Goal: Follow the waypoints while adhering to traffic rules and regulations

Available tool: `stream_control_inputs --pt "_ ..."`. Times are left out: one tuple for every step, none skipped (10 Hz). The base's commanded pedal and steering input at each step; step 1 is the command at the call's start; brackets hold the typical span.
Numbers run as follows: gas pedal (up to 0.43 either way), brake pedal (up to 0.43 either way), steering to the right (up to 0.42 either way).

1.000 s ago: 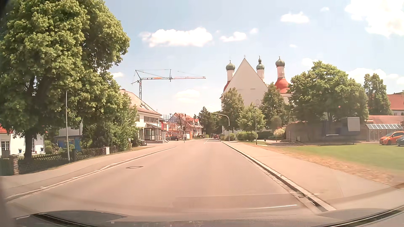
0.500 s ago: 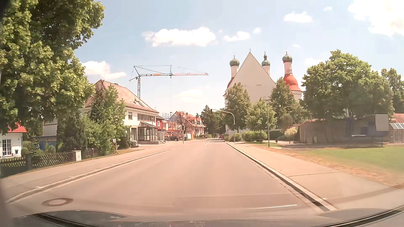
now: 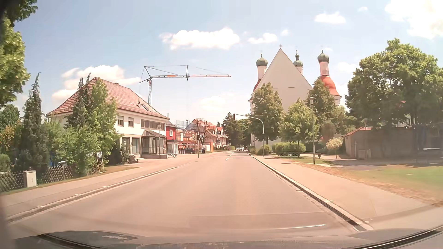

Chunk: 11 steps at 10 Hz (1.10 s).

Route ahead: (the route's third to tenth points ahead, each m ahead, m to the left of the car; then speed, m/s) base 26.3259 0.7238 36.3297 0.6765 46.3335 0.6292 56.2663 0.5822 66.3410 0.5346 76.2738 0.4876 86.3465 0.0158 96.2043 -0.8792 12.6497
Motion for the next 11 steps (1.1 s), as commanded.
stream_control_inputs --pt "0.110 0.012 0.000" --pt "0.087 0.012 0.001" --pt "0.087 0.012 0.002" --pt "0.087 0.012 0.002" --pt "0.087 0.012 0.002" --pt "0.087 0.012 0.002" --pt "0.087 0.012 0.002" --pt "0.087 0.012 0.002" --pt "0.098 0.012 0.003" --pt "0.110 0.012 0.005" --pt "0.110 0.012 0.005"
